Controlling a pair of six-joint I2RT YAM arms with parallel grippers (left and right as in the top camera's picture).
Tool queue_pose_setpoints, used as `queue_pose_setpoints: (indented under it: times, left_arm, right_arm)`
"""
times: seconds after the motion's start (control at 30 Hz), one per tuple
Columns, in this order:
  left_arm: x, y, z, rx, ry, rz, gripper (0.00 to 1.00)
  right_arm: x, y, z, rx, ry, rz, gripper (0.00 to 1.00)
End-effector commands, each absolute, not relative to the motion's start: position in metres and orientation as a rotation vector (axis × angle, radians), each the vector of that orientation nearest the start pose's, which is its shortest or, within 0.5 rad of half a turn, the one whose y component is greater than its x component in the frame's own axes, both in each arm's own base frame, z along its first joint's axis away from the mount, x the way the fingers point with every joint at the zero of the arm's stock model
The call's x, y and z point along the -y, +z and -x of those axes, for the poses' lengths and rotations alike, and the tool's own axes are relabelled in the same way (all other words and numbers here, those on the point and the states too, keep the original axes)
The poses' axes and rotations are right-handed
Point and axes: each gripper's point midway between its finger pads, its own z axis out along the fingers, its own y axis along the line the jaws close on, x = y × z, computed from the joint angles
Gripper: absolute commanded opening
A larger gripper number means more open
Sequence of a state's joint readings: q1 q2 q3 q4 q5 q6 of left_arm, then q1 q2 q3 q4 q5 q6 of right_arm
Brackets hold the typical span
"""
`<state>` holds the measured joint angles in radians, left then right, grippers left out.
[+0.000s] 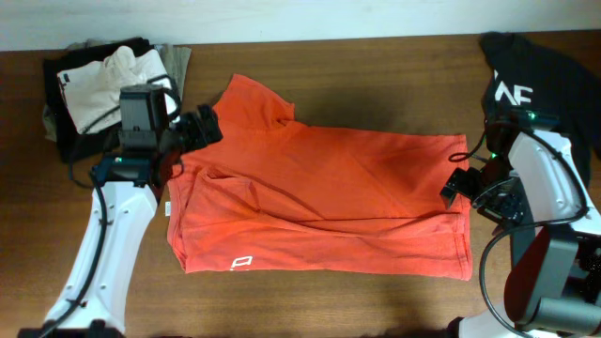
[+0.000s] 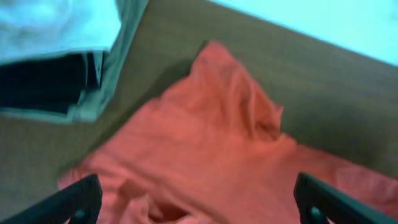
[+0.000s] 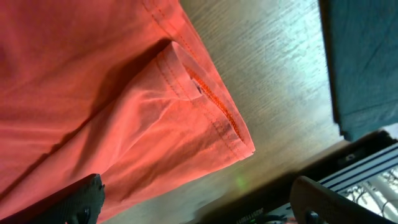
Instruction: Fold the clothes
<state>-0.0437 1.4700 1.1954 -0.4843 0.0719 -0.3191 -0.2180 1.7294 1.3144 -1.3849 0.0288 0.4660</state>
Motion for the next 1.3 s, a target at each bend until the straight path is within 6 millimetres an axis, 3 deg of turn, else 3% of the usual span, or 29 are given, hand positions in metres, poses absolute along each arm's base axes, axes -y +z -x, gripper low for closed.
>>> queue_pose_setpoints:
  times: [0.0, 0.1, 0.17, 0.27, 0.33, 0.4, 0.43, 0.57, 0.8, 0.87, 0.9, 0.97, 1.0, 1.07, 1.17, 1.27]
  left_arm:
    - [0.048, 0.201, -0.476, -2.335, -0.288, 0.063, 0.98]
    - [0.058, 0.197, -0.534, -2.338, -0.282, -0.076, 0.98]
    - [0.069, 0.181, -0.573, -2.349, -0.313, -0.193, 0.98]
    - [0.071, 0.146, -0.604, -2.357, -0.317, -0.18, 0.98]
    - [0.071, 0.112, -0.62, -2.356, -0.318, -0.18, 0.89]
    - [0.072, 0.076, -0.626, -2.385, -0.321, -0.177, 0.89]
    - [0.072, 0.061, -0.627, -2.399, -0.323, -0.176, 0.81]
    - [0.072, 0.019, -0.626, -2.447, -0.328, -0.171, 0.77]
    - [0.083, 0.006, -0.621, -2.464, -0.301, -0.271, 0.75]
    - [0.083, -0.014, -0.617, -2.503, -0.279, -0.269, 0.64]
    - [0.081, -0.031, -0.613, -2.537, -0.253, -0.263, 0.54]
    - [0.078, -0.041, -0.61, -2.558, -0.226, -0.255, 0.38]
    - [0.075, -0.048, -0.609, -2.571, -0.203, -0.248, 0.25]
    - [0.071, -0.05, -0.61, -2.574, -0.177, -0.24, 0.18]
    - [0.071, -0.05, -0.609, -2.576, -0.178, -0.24, 0.06]
    - [0.071, -0.052, -0.606, -2.591, -0.179, -0.24, 0.01]
  right_arm:
    - [0.053, 0.096, -0.255, -3.181, -0.08, -1.009, 0.99]
    - [0.036, 0.096, -0.26, -3.232, 0.014, -0.826, 0.99]
    - [0.029, 0.095, -0.261, -3.24, 0.009, -0.784, 0.99]
    - [0.028, 0.094, -0.266, -3.224, 0.011, -0.775, 0.99]
    - [0.029, 0.094, -0.271, -3.203, 0.015, -0.77, 0.99]
    - [0.028, 0.093, -0.276, -3.172, 0.036, -0.815, 0.99]
    - [0.023, 0.093, -0.281, -3.157, 0.089, -0.816, 0.99]
    - [0.01, 0.093, -0.304, -3.079, 0.256, -0.786, 0.99]
    - [0.008, 0.101, -0.329, -2.998, 0.305, -0.703, 0.99]
    - [0.014, 0.126, -0.359, -2.902, 0.289, -0.54, 0.99]
    - [0.017, 0.143, -0.374, -2.842, 0.284, -0.52, 0.99]
    - [0.02, 0.161, -0.39, -2.77, 0.269, -0.498, 0.99]
    - [0.031, 0.168, -0.402, -2.717, 0.196, -0.497, 0.99]
    - [0.058, 0.167, -0.419, -2.649, -0.01, -0.474, 0.99]
    - [0.064, 0.158, -0.438, -2.624, -0.027, -0.411, 0.99]
    - [0.064, 0.124, -0.461, -2.653, -0.026, -0.291, 0.99]
